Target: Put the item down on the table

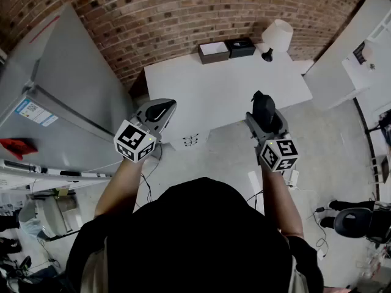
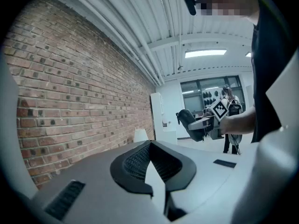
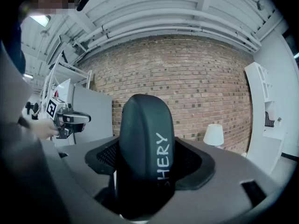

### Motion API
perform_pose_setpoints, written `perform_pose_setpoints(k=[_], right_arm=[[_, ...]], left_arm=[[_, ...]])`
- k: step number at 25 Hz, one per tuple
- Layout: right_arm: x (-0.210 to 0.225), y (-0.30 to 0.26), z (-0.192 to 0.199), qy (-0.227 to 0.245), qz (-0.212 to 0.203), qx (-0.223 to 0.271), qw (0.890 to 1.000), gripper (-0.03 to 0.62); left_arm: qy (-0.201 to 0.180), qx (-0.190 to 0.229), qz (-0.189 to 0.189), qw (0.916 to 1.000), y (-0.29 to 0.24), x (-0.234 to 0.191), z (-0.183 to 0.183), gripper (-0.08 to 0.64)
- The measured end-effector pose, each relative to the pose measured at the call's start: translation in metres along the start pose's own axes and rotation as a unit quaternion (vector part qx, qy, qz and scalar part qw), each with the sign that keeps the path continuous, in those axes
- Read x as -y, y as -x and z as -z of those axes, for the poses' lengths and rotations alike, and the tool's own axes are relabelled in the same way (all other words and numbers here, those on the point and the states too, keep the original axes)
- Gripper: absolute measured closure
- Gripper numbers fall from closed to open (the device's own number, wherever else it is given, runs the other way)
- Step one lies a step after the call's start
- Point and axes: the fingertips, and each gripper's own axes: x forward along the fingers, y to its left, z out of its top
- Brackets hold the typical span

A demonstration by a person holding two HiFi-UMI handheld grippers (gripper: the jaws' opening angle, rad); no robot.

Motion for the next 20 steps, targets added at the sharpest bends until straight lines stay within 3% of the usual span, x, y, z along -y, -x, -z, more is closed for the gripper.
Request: perform_pose_setpoints(k=[10, 20], right_arm=[[-0.003, 0.018, 0.010, -0.009, 0.006, -0.003, 1.000, 0.247], [-0.007, 0.015, 0.012, -0.023, 0.017, 0.000, 1.000, 0.245]], left_arm=[[0.004, -0.008, 0.007, 0.9999, 0.005, 0.018, 0.004, 0.545], [0.010, -0.008, 0.009, 0.9999, 0.013, 0.008, 0.010, 0.545]])
